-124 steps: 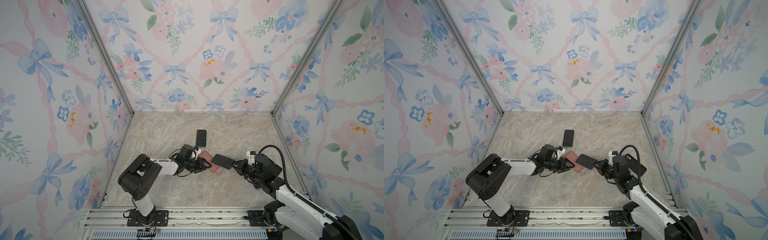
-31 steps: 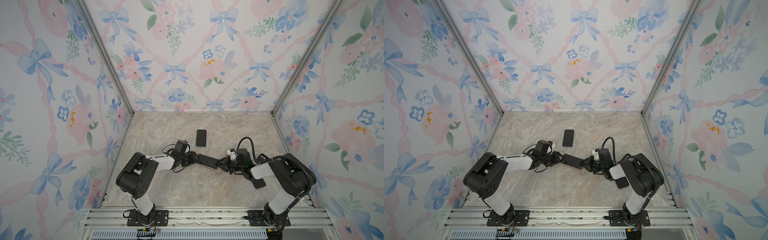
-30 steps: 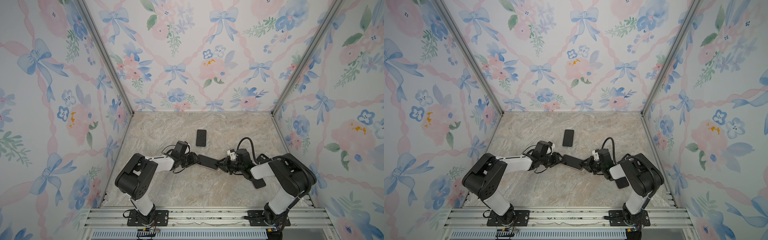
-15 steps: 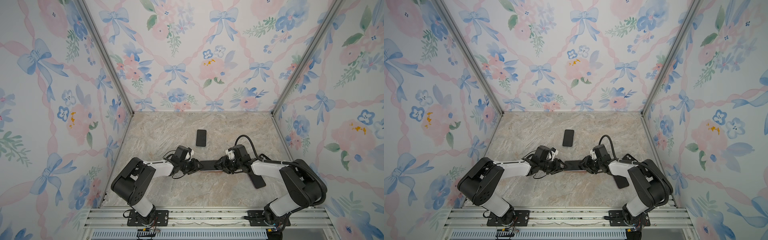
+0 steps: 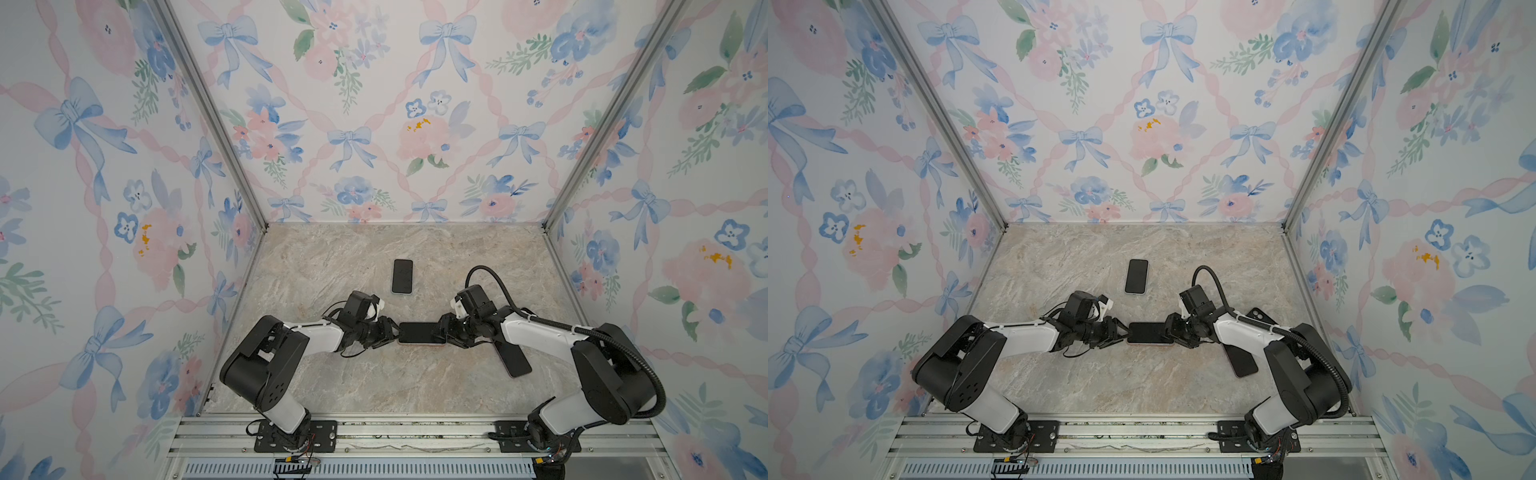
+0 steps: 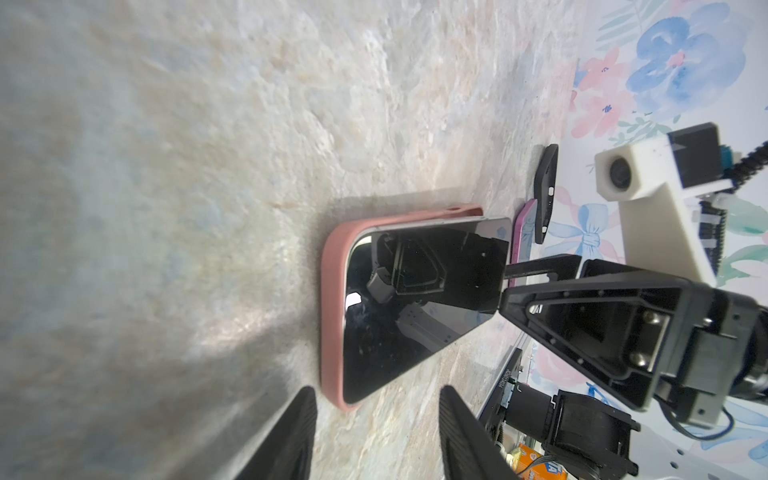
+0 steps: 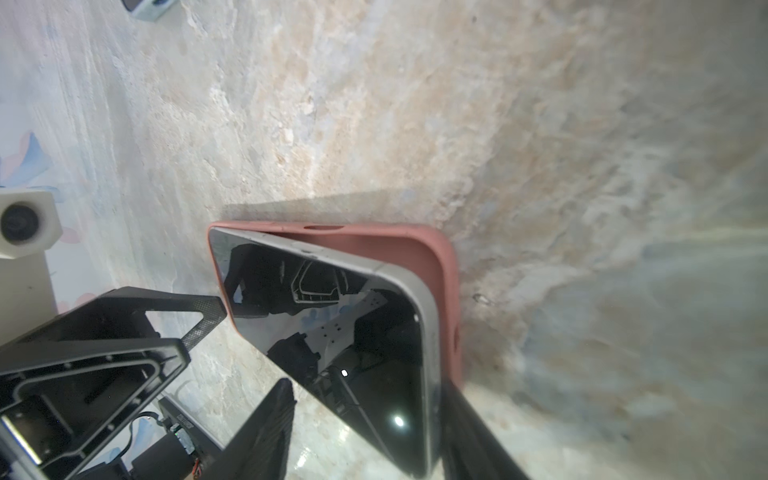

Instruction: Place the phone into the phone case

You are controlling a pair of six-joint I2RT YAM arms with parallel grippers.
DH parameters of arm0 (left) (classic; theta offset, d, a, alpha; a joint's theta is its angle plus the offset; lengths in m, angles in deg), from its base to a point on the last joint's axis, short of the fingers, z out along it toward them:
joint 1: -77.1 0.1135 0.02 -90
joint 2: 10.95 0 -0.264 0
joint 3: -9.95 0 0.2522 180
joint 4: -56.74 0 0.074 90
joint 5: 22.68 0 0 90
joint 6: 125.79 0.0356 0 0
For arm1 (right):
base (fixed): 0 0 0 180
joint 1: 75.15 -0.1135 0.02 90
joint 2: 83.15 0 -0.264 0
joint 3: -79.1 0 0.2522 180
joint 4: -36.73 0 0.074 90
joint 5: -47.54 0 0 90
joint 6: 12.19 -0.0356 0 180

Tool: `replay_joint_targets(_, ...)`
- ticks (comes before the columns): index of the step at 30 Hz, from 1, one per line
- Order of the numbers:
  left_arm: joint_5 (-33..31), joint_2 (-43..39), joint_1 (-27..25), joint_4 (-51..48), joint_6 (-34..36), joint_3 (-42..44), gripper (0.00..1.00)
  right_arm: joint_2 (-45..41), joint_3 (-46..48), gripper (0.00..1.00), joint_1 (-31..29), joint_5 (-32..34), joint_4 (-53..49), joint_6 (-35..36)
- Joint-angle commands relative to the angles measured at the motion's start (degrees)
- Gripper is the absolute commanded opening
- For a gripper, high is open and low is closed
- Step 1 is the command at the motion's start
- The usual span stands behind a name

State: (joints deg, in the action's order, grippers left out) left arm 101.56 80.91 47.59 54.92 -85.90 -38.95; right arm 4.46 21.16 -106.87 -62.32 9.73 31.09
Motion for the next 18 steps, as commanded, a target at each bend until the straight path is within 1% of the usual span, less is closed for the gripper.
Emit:
replay_joint_targets(1,1.38,-0.49,0.77,-2.07,2.36,-0.46,0.49,-0.44,-3.2,0.56,-1.23,3.92,-6.13,4.29)
replay_joint_targets(10,0.39,1.54,1.3,-4.8,4.6,-3.39,0.49,0.34,-5.29,0.51,-2.37,8.94,-10.34,8.16)
replay_joint_targets(16,-0.57,4.24,1.48,-7.02,6.47,-6.61,0.5,1.37,-5.81,0.44,-2.86,9.18,-9.79,8.67)
replay_joint_targets(18,-0.75,5.29,1.48,-7.46,6.82,-8.99,0.49,1.79,-6.04,0.43,-2.91,9.13,-9.71,8.97)
